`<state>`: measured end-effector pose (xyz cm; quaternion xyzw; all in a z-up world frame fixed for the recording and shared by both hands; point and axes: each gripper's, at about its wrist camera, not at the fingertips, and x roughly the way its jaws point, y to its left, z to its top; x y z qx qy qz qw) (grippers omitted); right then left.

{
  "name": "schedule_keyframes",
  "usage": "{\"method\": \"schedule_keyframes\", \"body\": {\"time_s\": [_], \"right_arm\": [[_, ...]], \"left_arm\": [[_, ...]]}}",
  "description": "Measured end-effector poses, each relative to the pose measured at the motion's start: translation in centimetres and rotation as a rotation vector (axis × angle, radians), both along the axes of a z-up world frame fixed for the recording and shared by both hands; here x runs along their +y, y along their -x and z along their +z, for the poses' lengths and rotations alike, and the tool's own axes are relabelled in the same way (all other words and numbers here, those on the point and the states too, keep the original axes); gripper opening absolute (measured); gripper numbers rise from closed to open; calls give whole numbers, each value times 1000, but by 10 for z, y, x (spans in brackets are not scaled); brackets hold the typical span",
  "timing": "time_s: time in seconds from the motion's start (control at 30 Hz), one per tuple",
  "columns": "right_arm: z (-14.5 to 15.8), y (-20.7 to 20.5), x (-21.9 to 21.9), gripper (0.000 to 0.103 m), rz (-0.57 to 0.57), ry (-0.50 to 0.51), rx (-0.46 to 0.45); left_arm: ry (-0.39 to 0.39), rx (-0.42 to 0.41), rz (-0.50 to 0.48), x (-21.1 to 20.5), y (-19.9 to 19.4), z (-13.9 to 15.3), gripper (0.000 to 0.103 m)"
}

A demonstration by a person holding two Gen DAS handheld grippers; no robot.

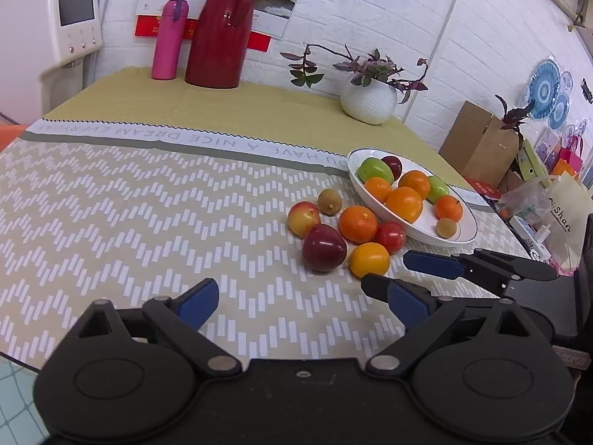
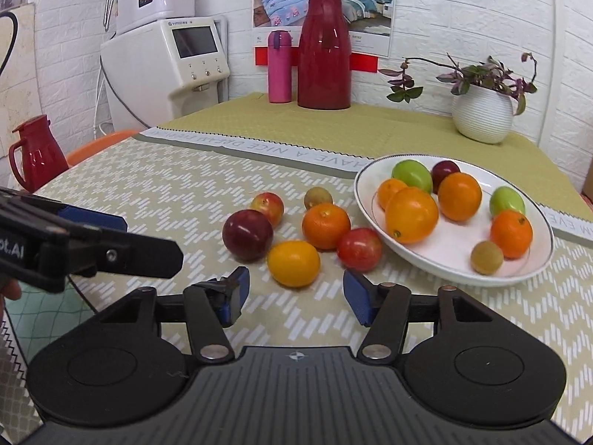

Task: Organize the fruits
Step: 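Move both tools back from the plate toward the fruit pile, then grasp a red apple with the left tool while the right tool grasps a yellow orange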

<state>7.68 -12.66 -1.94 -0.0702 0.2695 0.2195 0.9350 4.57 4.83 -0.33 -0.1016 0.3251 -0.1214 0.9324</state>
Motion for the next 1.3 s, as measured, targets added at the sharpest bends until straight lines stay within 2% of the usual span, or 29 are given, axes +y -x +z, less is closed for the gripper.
{"method": "schedule_keyframes", "body": {"time_s": [0.23, 0.43, 0.5, 0.77, 0.9, 1.17, 1.3], "right_arm": [[-3, -9, 13, 86, 24, 75, -23], [-6, -17, 13, 72, 24, 71, -9], [-7, -17, 13, 62, 24, 68, -2], [-7, -8, 0, 62, 12, 35, 14], [-8, -2, -10, 62, -6, 15, 20], [-10, 1, -20, 62, -25, -14, 28], [-10, -1, -21, 62, -24, -22, 29]], "left_arm": [[13, 4, 6, 4, -5, -2, 103], [11, 15, -6, 1, -12, -5, 103], [9, 20, -10, 0, -14, -5, 103], [-37, 28, -33, -14, -30, -8, 103], [-31, 25, -50, -23, -43, -7, 103], [-90, 45, -47, -40, -65, -14, 103], [-90, 56, -50, -41, -68, -16, 103]]}}
